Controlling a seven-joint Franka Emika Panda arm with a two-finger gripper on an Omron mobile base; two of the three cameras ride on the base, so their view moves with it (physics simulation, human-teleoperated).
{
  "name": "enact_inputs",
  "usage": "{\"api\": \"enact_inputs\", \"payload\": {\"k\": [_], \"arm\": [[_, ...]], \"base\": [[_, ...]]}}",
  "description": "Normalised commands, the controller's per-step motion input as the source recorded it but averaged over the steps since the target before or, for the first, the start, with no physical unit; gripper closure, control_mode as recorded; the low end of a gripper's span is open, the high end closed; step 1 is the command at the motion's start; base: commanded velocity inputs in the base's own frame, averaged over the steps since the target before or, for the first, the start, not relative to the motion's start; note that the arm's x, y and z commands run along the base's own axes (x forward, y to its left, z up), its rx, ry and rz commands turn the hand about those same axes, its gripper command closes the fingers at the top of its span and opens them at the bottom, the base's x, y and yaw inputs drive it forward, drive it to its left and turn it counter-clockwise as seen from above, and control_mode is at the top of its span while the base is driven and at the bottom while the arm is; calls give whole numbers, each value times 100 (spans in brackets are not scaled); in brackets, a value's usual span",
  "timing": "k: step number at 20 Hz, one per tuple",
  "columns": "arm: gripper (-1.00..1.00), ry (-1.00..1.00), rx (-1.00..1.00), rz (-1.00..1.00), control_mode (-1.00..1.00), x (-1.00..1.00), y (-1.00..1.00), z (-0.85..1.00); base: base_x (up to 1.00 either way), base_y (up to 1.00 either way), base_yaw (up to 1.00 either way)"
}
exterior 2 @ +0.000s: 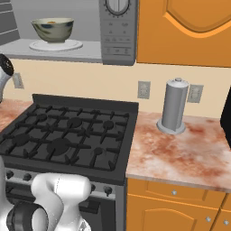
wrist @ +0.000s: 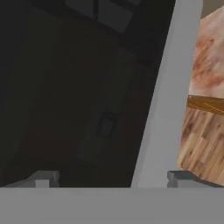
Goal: The microwave is finished heating the shrimp and potato. Take the bowl containing the food and place it on the dining counter.
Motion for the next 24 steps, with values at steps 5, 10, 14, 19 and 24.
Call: {"api": "enact_inputs", "payload": {"k": [5, 10, 14, 19, 24], "arm": [[-100, 0, 0, -8, -100, 26, -49, 1], [-100, 18, 0, -30, -100, 47, -100, 24], [-100, 25, -1, -26, -100, 50, -100, 35], [-100, 28, -5, -24, -100, 54, -100, 42], [-100, 23, -15, -22, -100, 90, -100, 9]], "base": [[0, 0, 0], [0, 0, 0], [0, 0, 0], [0, 0, 0], [0, 0, 0]]}}
